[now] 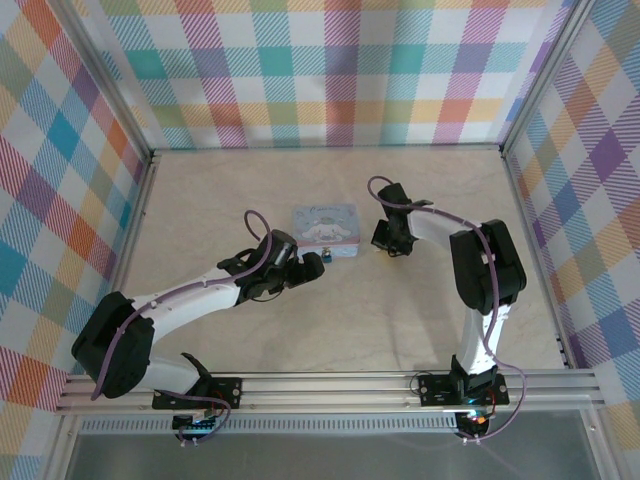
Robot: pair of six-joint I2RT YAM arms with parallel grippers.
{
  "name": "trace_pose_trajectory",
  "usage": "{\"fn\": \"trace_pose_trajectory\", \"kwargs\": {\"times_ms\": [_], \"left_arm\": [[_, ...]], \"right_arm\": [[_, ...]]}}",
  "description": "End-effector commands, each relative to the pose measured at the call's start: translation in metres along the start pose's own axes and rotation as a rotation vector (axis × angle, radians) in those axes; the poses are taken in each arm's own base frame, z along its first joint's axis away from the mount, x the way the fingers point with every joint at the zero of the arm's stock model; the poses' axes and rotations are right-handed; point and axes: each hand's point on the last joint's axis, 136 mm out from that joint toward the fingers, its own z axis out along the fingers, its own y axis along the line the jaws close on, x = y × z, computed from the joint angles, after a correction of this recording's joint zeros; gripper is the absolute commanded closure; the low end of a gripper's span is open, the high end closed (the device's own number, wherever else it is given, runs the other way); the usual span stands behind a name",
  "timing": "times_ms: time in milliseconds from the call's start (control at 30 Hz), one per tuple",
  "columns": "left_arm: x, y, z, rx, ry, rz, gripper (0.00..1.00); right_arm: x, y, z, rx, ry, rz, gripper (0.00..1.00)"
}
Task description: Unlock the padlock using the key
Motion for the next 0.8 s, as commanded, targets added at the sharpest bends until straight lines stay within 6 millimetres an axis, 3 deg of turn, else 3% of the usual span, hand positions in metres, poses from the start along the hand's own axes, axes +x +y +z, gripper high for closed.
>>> {"fn": "trace_pose_trajectory", "kwargs": {"times_ms": [0, 367, 600, 767], "left_arm": [[0.001, -0.002, -0.003, 0.015, -0.02, -0.009, 0.06], [-0.012, -0.013, -0.019, 0.042, -0.064, 0.006, 0.06], [-0.04, -0.041, -0.054, 0.088, -0.122, 0.064, 0.04], [-0.066, -0.071, -0.085, 0.185, -0.138, 0.082, 0.06]], "right_arm": [[0.003, 0.0, -0.009, -0.025, -0.013, -0.045, 0.94], [-0.007, 0.022, -0.065, -0.188, -0.139, -0.165, 0.94], [-0.006, 0.051, -0.142, -0.411, -0.271, -0.331, 0.94], [0.009, 0.072, -0.206, -0.605, -0.367, -0.482, 0.93]]}}
